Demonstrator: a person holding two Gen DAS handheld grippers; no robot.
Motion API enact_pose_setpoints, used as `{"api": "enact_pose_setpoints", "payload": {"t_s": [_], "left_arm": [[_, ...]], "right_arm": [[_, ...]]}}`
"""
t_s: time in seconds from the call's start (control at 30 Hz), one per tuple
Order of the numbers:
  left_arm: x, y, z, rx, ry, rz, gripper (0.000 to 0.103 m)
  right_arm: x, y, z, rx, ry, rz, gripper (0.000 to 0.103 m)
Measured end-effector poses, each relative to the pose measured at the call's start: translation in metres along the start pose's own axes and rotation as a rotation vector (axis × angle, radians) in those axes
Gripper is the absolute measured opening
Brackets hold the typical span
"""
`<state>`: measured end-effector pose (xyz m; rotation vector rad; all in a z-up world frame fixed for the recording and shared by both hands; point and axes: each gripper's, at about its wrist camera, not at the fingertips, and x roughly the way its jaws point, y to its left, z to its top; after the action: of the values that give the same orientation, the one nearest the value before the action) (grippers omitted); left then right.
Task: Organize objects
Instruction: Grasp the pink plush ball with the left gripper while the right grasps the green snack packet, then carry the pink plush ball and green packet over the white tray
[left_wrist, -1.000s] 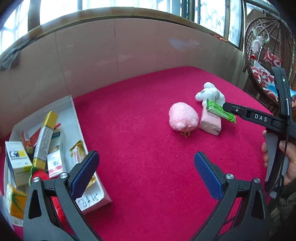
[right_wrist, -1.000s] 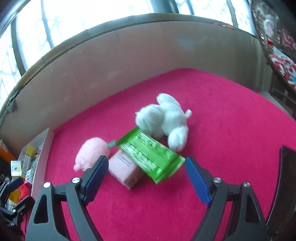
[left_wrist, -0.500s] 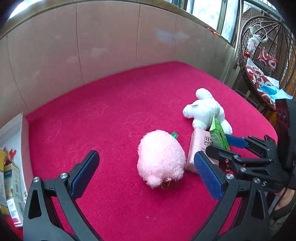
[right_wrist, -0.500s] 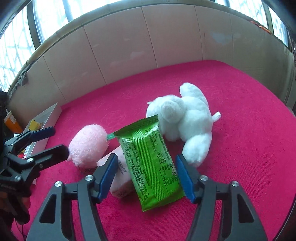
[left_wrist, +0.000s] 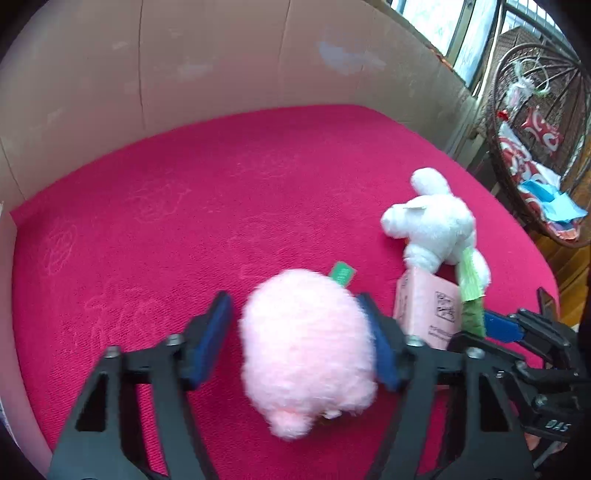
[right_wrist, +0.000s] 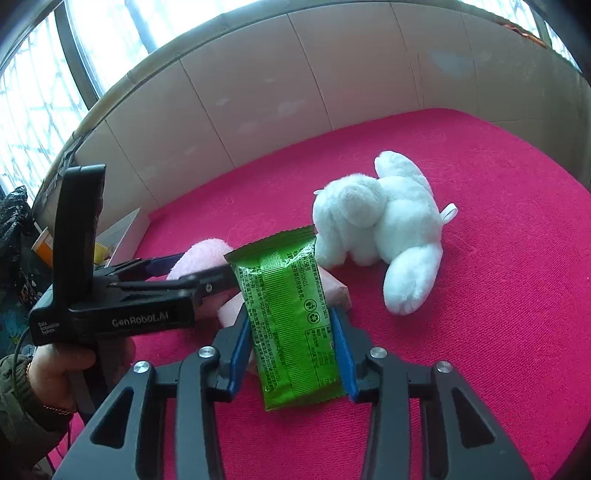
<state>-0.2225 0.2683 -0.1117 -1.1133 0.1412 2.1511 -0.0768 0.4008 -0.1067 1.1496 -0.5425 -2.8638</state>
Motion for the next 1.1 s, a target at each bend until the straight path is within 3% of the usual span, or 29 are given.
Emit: {"api": "enact_pose_setpoints", "payload": {"t_s": [0.13,0.53,0.67,1.1], "left_arm": [[-0.016,-0.010,-0.009,0.071,-0.043,0.039,0.053],[-0.095,-0.034,-0.044,0.079,-0.202,0.039,0.053],[-0.119,-0.044,-0.046,0.119,-0.263,0.074,0.053],[-0.165,-0.011,-0.062,0.031,-0.336,0.111,0.053]], "right_arm": [[-0.009,0.010,-0.007,-0.001,-0.021,-0.034,0.040],[-0.062,0.024,-0.018,0.071,-0.143,-0.058,0.040],[-0.077,0.035,-0.015,0.095,-0.182,-0.067,0.040],[-0.082,0.084,-0.011,0.026,-0.176,-0.019,0.040]]}}
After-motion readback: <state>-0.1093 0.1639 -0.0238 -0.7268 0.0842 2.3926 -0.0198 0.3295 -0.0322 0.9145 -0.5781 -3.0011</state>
